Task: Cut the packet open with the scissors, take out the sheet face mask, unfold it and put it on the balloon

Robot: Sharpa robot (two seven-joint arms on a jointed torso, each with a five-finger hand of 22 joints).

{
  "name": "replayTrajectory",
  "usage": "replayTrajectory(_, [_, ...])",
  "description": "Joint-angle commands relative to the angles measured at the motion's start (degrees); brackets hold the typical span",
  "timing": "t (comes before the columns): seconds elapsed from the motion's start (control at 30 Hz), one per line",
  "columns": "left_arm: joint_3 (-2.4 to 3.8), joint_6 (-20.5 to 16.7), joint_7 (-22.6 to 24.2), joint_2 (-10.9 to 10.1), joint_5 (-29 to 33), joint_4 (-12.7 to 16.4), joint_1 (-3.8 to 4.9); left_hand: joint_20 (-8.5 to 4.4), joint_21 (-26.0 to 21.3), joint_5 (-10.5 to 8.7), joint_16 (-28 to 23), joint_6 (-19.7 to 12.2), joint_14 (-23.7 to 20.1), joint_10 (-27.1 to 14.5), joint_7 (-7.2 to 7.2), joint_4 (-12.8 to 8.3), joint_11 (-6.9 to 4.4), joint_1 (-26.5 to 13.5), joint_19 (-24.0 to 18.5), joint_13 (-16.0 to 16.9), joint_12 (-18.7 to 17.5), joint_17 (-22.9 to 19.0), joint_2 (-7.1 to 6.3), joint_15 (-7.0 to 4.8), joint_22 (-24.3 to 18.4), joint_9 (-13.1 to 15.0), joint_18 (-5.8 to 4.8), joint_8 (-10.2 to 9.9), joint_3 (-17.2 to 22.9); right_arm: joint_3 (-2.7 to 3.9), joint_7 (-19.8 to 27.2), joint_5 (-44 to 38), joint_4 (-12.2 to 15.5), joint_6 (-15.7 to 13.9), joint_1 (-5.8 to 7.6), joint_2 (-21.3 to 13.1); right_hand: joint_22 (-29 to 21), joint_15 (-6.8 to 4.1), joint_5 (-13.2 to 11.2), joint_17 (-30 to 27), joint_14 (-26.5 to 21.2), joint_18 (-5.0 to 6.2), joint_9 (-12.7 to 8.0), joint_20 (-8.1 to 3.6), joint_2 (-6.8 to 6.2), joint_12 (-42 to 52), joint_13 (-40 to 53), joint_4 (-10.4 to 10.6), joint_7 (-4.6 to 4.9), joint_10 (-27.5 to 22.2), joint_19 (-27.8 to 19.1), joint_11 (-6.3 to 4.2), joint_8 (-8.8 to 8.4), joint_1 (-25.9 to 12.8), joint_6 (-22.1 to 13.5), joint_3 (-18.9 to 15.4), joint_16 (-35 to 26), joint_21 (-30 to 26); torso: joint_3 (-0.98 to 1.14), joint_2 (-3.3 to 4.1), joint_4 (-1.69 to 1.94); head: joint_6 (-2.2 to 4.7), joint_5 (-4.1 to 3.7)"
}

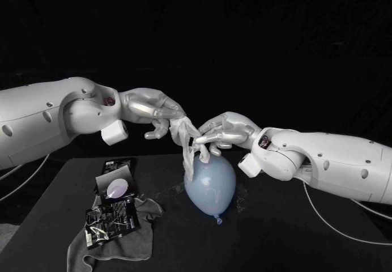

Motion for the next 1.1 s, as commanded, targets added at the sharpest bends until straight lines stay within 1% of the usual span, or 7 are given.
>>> replayTrajectory(0.03, [-0.10,-4.59,1.76,0.37,1.20,0.07,0.03,0.45,-1.06,0.26,-0.87,-1.19,-1.10,-1.40,1.03,-0.29,0.89,0.10,-1.46,-0.14,-0.44,-0.08,-1.77,0.63,-1.72,-1.79,0.35,-2.32,0.08,0.07,0.37,-1.00,0.10,-3.55,0.06,0.09,2.21,-0.04,0.38,0.06,0.40,-0.73,0.46,0.06,-0.06,-0.29,-0.02,-0.02,-0.03,1.65,0.38,-1.17,0.29,-0.62,-0.37,0.37,0.25,0.21,0.00,0.00,0.01,0.07,-0.02])
replayTrajectory(0.13, [-0.45,-6.94,2.90,0.85,2.15,-0.04,-0.23,1.57,-8.35,0.29,-3.00,-2.95,-4.52,-4.12,2.17,-0.13,2.01,-1.28,-7.71,-0.24,-0.40,-0.56,-4.61,1.78,-12.35,-5.97,2.10,-6.78,-2.92,0.13,-0.05,-1.25,0.21,-5.37,0.16,0.16,2.38,-0.07,0.38,0.18,0.54,-0.75,0.72,0.02,-0.19,-0.35,0.01,-0.06,-0.03,1.84,0.48,-1.19,0.53,-0.76,-0.47,0.76,0.32,0.41,-0.04,0.00,-0.05,0.17,-0.01])
replayTrajectory(0.3, [-0.76,-10.32,4.20,1.24,2.23,-0.20,-0.84,2.54,-12.24,0.20,-5.69,-4.52,-9.38,-6.44,2.23,0.00,2.18,-3.64,-12.01,-0.19,-0.19,-1.23,-10.52,2.53,-15.15,-10.65,2.57,-11.01,-9.20,0.21,-0.46,-1.45,0.17,-7.69,0.39,0.21,2.75,-0.13,0.38,0.32,0.78,-0.83,1.18,-0.04,-0.44,-0.49,0.06,-0.09,-0.03,2.13,0.83,-1.23,0.95,-1.01,-0.67,1.56,0.42,1.06,-0.07,0.05,-0.04,0.27,-0.15])
replayTrajectory(0.33, [-0.84,-11.41,4.48,1.29,1.49,-0.24,-1.04,2.95,-13.98,0.28,-6.69,-4.48,-11.86,-6.64,1.79,-0.28,2.26,-4.34,-13.68,-0.15,0.02,-1.31,-13.80,2.92,-16.09,-12.22,2.51,-12.04,-12.98,0.25,-0.54,-1.49,0.11,-8.32,0.51,0.23,2.81,-0.14,0.38,0.32,0.81,-0.85,1.24,-0.05,-0.47,-0.50,0.07,-0.09,-0.03,2.18,0.90,-1.24,1.01,-1.04,-0.70,1.68,0.43,1.19,-0.07,0.07,-0.01,0.26,-0.15])
replayTrajectory(0.43, [-0.98,-13.16,4.76,1.27,-0.27,-0.30,-1.38,3.74,-16.61,0.19,-6.95,-2.78,-15.51,-6.58,1.24,-0.53,2.67,-3.54,-15.97,-0.11,0.39,-0.71,-14.38,3.68,-17.54,-14.41,2.46,-12.82,-17.20,0.30,-0.64,-1.55,-0.06,-9.21,0.81,0.29,3.08,-0.18,0.38,0.43,1.02,-0.90,1.62,-0.10,-0.77,-0.64,0.11,-0.09,-0.03,2.40,1.11,-1.26,1.36,-1.28,-0.88,2.45,0.49,1.56,-0.06,0.07,0.06,0.27,-0.22])
replayTrajectory(0.87, [-1.25,-22.81,6.63,1.51,-9.43,-0.79,-4.52,8.37,-31.10,0.26,1.28,3.94,-42.78,-4.27,2.57,0.07,4.28,4.79,-29.86,-0.01,2.47,3.16,-8.92,8.02,-24.91,-24.00,1.45,-16.56,-37.48,0.54,-1.13,-1.21,-0.07,-10.94,2.13,0.24,3.56,-0.24,0.39,0.60,1.38,-0.98,2.42,-0.18,-1.45,-0.95,0.21,-0.04,-0.03,2.84,1.44,-1.30,2.07,-1.95,-1.27,4.29,0.60,2.19,-0.06,-0.03,-0.01,0.47,-0.28])
replayTrajectory(1.1, [-1.27,-26.54,7.95,2.05,-10.22,-0.79,-5.75,10.24,-36.98,0.27,3.97,5.31,-45.64,-2.92,3.23,-0.28,4.09,9.99,-31.41,0.39,4.15,0.73,-7.65,8.19,-28.42,-25.71,2.00,-16.40,-42.54,0.57,-1.45,-1.10,-0.12,-10.97,2.29,0.38,3.71,-0.26,0.39,0.72,1.50,-1.02,2.64,-0.20,-1.65,-1.03,0.25,-0.02,-0.04,2.97,1.58,-1.32,2.27,-2.16,-1.37,4.85,0.66,2.47,-0.07,0.07,0.00,0.53,-0.28])
